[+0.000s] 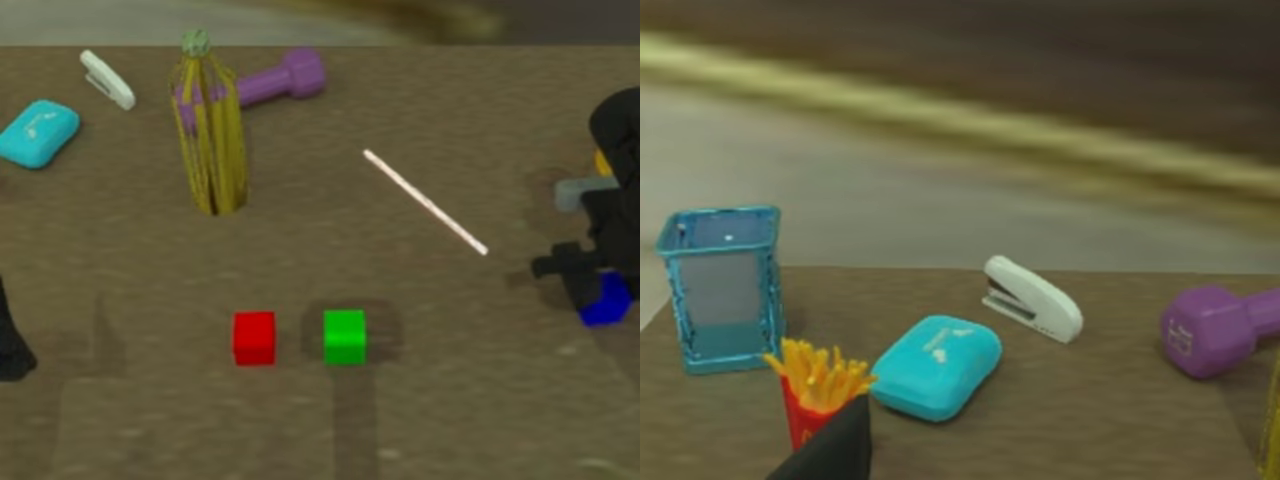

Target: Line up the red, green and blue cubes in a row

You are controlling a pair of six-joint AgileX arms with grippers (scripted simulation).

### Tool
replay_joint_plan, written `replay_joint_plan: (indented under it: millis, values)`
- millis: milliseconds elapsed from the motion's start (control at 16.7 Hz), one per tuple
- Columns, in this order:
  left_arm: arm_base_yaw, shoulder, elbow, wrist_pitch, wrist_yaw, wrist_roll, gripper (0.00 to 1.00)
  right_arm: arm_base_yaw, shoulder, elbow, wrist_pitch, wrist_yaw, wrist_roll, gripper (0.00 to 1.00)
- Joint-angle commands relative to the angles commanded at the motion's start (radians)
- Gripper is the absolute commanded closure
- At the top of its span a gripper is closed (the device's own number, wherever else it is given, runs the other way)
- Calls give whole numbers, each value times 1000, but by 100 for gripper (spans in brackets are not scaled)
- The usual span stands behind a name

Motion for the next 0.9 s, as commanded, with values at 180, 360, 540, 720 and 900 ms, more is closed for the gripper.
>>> replay_joint_plan:
  millis: [180,360,540,720,900]
  values:
    - [0,0,0,0,0,0,0,0,0,0,0,0,0,100]
    - [0,0,0,0,0,0,0,0,0,0,0,0,0,100]
    - [0,0,0,0,0,0,0,0,0,0,0,0,0,100]
    - [0,0,0,0,0,0,0,-1,-24,18,-24,0,1,100]
    - [0,0,0,0,0,0,0,-1,-61,68,-116,0,3,100]
